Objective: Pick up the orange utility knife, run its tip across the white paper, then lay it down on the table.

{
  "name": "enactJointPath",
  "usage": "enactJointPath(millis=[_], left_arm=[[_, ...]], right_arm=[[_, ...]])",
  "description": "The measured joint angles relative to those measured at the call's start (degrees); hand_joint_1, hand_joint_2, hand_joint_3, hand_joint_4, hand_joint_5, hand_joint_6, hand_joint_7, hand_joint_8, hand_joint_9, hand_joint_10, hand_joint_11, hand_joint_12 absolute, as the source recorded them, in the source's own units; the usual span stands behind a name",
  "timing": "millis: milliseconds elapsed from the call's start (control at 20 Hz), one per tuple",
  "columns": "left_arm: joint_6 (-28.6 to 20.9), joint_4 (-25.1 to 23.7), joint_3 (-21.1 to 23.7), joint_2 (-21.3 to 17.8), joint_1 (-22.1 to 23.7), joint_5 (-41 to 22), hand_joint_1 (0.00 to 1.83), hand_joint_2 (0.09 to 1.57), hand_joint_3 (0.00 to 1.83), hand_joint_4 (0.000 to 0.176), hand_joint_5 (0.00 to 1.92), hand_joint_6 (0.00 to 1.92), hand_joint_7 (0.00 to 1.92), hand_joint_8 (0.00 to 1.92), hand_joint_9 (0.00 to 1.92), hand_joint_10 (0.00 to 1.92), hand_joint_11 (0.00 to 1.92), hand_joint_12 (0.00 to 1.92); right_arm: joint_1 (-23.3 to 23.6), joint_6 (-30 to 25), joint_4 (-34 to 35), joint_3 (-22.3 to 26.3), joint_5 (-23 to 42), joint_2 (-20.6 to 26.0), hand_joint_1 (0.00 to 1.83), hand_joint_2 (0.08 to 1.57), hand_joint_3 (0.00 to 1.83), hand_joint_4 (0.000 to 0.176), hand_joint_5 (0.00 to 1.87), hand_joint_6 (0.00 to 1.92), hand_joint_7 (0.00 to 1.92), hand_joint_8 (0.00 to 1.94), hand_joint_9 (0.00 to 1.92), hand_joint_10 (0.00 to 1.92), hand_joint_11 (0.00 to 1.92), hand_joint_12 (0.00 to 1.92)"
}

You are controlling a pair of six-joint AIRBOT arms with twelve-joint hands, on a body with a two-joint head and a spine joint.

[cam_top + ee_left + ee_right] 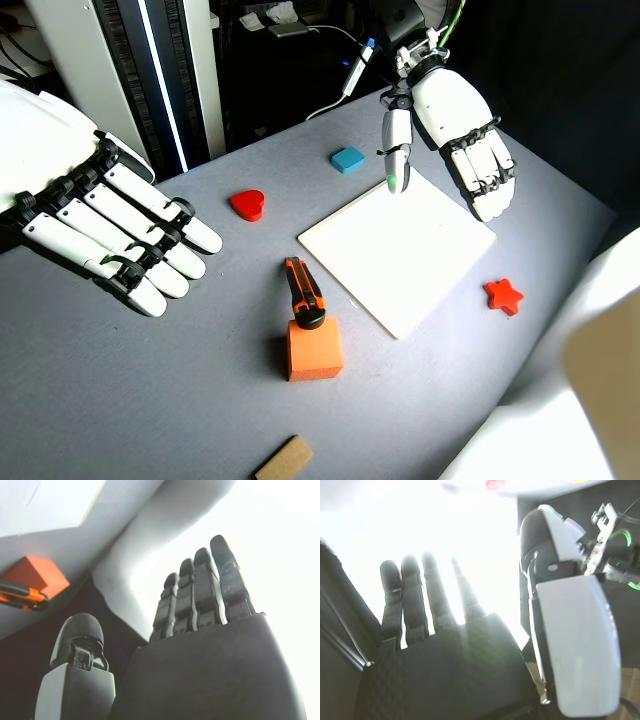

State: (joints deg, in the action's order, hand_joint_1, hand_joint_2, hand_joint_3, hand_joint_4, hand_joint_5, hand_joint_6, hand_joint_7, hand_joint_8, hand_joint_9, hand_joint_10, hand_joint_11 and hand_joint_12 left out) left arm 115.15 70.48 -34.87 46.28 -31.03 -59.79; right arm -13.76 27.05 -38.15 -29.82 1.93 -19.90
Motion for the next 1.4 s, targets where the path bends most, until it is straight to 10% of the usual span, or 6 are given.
enactJointPath(millis=[350,650,1400], left_arm=[[1.77,4.0,0.57,0.04,-0.79,-3.04,0.03,1.28,0.0,0.0,0.04,0.0,0.11,0.0,0.15,0.0,0.0,0.56],[0.22,3.96,1.07,0.04,-2.19,-2.86,0.02,1.29,0.0,0.0,0.05,0.0,0.11,0.0,0.15,0.0,0.0,0.58],[-3.52,2.38,1.49,0.04,-3.54,-2.69,0.0,1.29,0.0,0.0,0.04,0.0,0.11,0.0,0.15,0.0,0.0,0.6]], right_arm=[[-0.57,-17.27,-28.06,-12.72,16.55,-11.26,0.84,1.13,0.0,0.0,0.0,0.0,0.0,0.0,0.0,0.0,0.0,0.02],[0.74,-29.05,-41.24,-17.4,18.14,-19.89,1.05,1.13,0.0,0.0,0.0,0.0,0.0,0.0,0.0,0.0,0.0,0.0],[-0.83,-47.69,-60.0,-27.41,12.96,-38.18,1.06,1.11,0.0,0.0,0.0,0.0,0.0,0.0,0.0,0.0,0.0,0.0]])
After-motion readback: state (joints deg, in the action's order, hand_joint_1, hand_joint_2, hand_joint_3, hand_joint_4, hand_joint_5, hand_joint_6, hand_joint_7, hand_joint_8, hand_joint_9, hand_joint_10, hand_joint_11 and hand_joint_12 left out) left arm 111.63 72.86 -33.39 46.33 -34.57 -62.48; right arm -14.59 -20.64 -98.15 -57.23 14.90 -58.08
